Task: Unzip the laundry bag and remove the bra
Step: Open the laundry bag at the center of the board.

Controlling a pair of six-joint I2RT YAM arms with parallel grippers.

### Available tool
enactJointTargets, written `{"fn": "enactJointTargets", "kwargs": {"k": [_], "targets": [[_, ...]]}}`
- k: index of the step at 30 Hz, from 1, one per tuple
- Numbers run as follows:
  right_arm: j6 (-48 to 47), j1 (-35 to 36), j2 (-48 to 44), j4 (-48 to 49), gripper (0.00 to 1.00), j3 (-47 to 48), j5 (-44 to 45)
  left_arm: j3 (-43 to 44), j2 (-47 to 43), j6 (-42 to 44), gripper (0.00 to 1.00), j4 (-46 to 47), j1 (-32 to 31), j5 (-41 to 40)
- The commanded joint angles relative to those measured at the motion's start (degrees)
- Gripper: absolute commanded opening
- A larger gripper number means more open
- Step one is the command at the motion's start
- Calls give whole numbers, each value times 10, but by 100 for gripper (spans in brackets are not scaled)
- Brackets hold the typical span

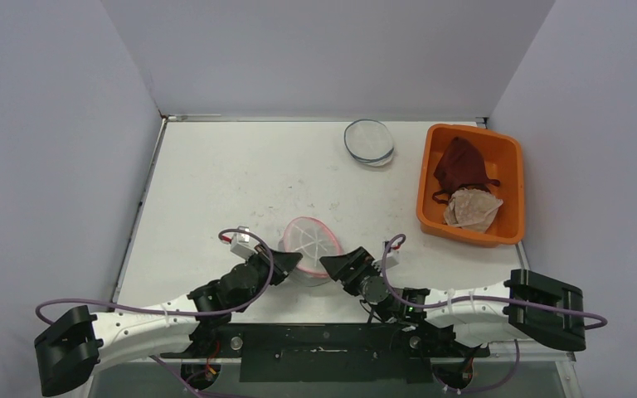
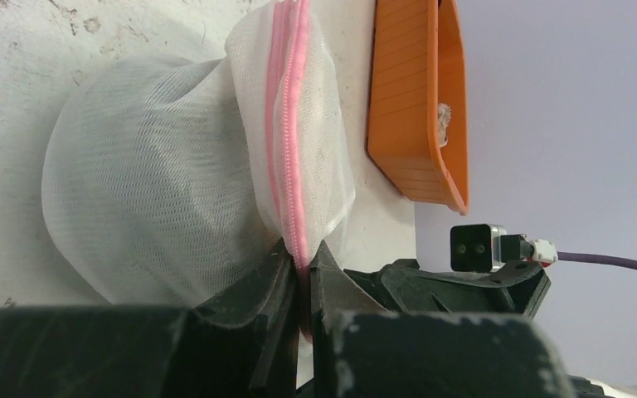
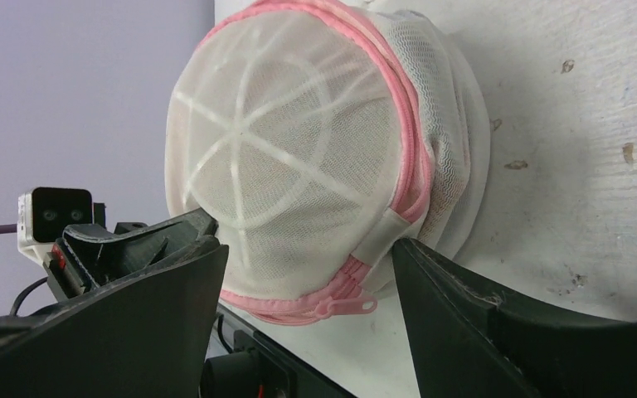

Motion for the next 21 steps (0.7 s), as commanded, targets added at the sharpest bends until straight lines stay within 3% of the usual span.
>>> {"fn": "enactJointTargets", "kwargs": {"k": [1,6,10,13,21], "targets": [[17,-12,20,55,73,23,-39,-4,4,14,0,35,-14,-27],[29,-27,35,54,71,25,-58,-9,3,13,0,35,-27,-47],[45,-17,23,28,87,22,-56,-15,-15,4,0,24,-37,-77],[54,2,3,4,93,21,-37,-13,-33,5,0,11,-40,-98],[60,17,-8,20,89,7,-17,-3,-49,16,0,2,-41,-126]]}}
